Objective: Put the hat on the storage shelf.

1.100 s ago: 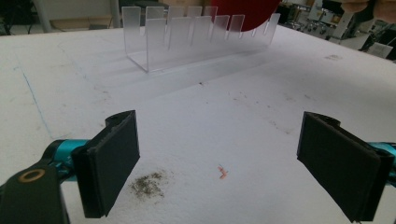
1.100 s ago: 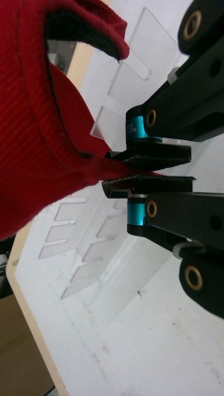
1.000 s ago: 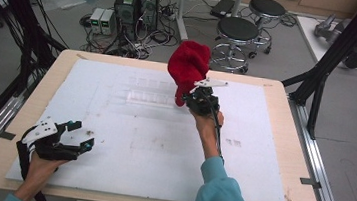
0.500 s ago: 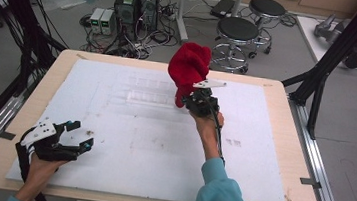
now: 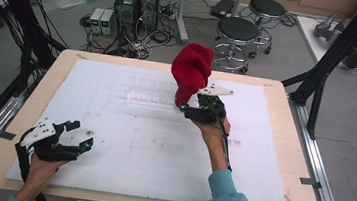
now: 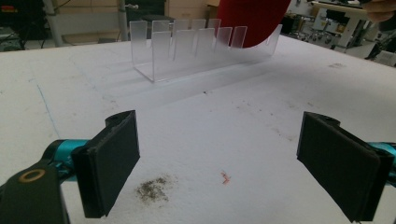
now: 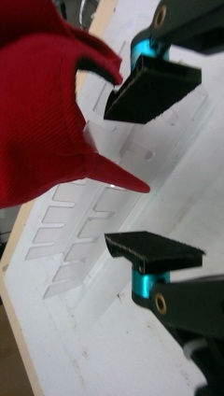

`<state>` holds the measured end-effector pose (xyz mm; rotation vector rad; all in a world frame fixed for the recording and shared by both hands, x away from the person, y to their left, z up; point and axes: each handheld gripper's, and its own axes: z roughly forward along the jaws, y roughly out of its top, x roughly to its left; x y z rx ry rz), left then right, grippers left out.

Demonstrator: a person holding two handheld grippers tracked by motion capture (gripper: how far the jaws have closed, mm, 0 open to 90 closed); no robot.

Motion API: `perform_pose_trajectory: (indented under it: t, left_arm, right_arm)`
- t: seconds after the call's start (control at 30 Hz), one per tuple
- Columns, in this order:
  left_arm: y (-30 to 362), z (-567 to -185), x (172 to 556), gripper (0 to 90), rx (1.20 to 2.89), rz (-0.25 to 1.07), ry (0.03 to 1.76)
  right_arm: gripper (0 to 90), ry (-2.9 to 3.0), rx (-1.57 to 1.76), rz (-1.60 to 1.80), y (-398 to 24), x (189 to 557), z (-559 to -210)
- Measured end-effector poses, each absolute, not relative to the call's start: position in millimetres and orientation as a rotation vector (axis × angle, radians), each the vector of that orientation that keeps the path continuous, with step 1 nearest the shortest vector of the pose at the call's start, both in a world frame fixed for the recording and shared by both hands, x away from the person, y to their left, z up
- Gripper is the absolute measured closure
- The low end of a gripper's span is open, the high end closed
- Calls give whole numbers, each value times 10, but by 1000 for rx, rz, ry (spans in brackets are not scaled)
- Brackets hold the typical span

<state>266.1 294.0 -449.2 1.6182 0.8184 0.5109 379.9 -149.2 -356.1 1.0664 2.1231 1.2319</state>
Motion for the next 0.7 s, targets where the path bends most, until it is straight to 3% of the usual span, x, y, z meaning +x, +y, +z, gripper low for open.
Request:
perform_pose_trajectory:
  t: [0.37,0.7]
  left_arm:
    - [2952,-4494,2644,133,1609,518,801]
    - [2945,-4494,2633,133,1605,527,798]
  right_arm:
    - [126,2022,1034,1293,-1932,3232,-3401]
    - [112,1963,979,1315,-2347,2782,-3400]
